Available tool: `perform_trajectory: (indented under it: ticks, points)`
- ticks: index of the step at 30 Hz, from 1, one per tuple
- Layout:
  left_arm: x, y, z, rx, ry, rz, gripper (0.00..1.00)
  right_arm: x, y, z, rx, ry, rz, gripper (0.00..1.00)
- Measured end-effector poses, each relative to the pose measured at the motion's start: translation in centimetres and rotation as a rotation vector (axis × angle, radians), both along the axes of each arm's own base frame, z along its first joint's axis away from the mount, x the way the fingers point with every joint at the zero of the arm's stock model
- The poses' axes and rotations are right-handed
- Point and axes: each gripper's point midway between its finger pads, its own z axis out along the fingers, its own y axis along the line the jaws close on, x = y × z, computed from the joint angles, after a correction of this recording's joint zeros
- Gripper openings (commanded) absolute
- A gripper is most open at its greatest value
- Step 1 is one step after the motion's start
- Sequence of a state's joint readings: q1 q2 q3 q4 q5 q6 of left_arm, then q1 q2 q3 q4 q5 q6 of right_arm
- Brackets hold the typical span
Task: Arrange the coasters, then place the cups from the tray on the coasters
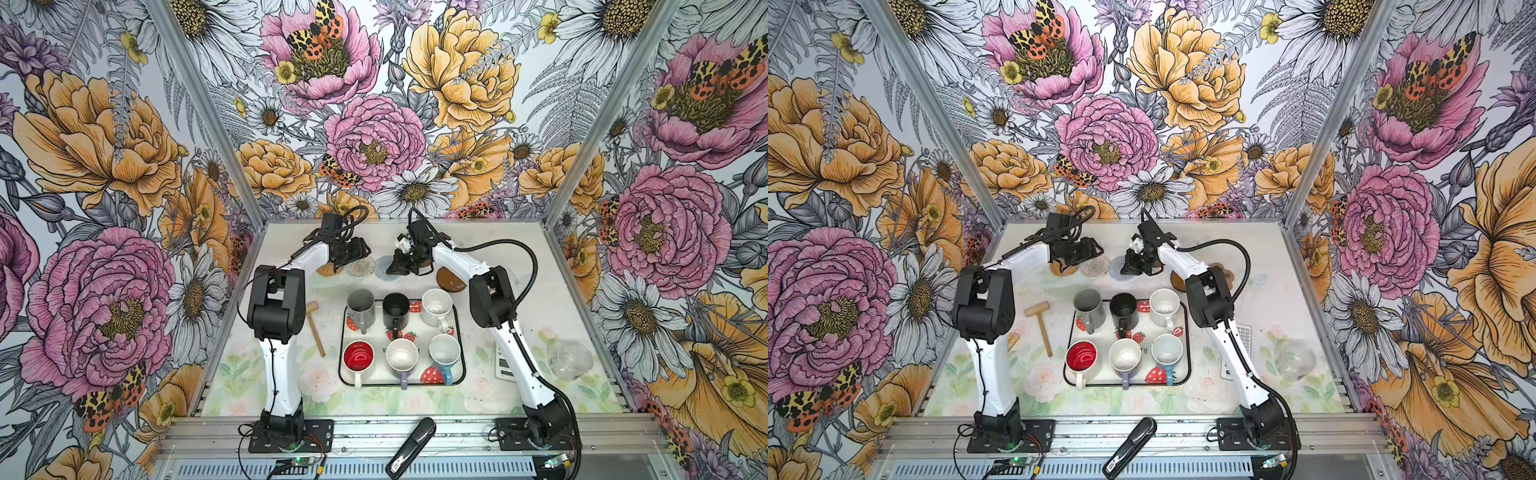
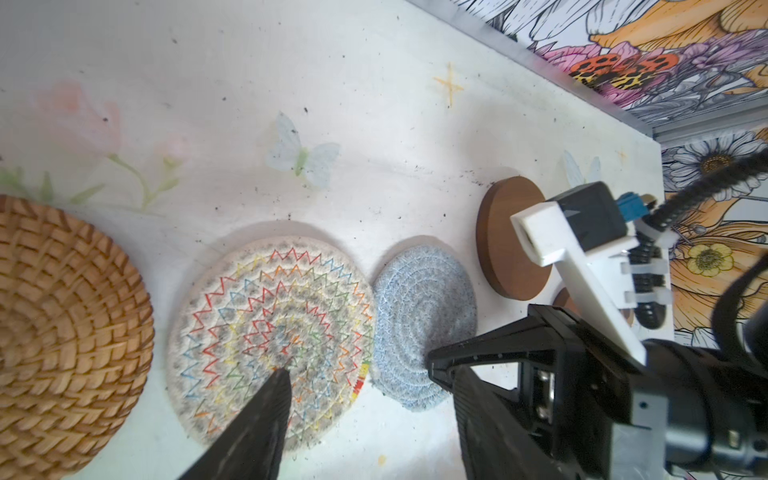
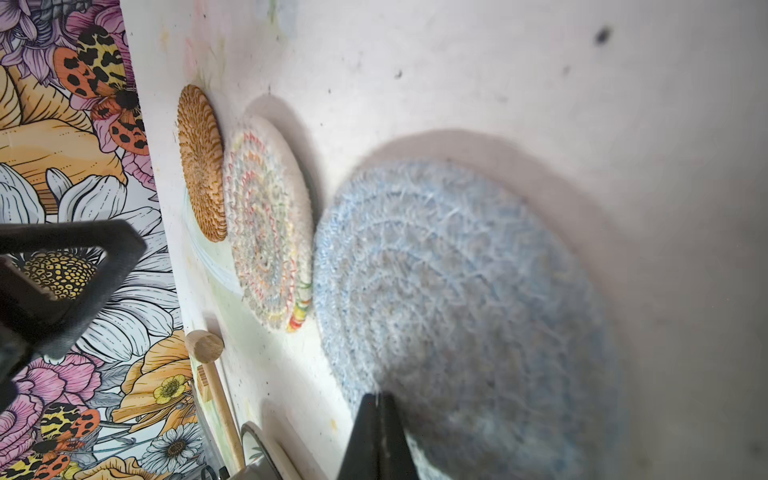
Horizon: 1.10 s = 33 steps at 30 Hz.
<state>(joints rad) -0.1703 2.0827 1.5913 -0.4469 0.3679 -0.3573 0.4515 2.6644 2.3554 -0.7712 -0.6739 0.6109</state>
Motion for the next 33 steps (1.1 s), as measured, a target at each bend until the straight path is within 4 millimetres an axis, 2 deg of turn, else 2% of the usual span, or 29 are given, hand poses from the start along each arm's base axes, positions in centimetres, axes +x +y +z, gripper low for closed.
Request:
perform_trajectory:
  ticks: [6,13,22,25,33]
  points:
    - [-0.1,-0.3,1.5,-0.005,-0.029,-0.006,0.65,0.3,-0.4,0.0,0.0,0.0,-0.008,0.0]
    - [-0.3,-1.1,2.2,-0.014,-0.04,-0.023,0.65,0.9,-1.0,0.1,-0.009,-0.011,-0.025,0.0]
    - [0.1,-3.7,3.4,-0.049,-0.065,-0.08,0.64,2.0,-1.7,0.2,-0.01,-0.026,-0.045,0.0]
    - [0.3,-4.5,2.2,-0.056,-0.045,-0.093,0.64,2.1,-1.7,0.3,-0.008,-0.029,-0.045,0.0]
    - [-0.2,-5.2,-3.4,-0.046,0.064,-0.106,0.63,2.1,-1.7,0.1,-0.009,-0.027,-0.045,0.0]
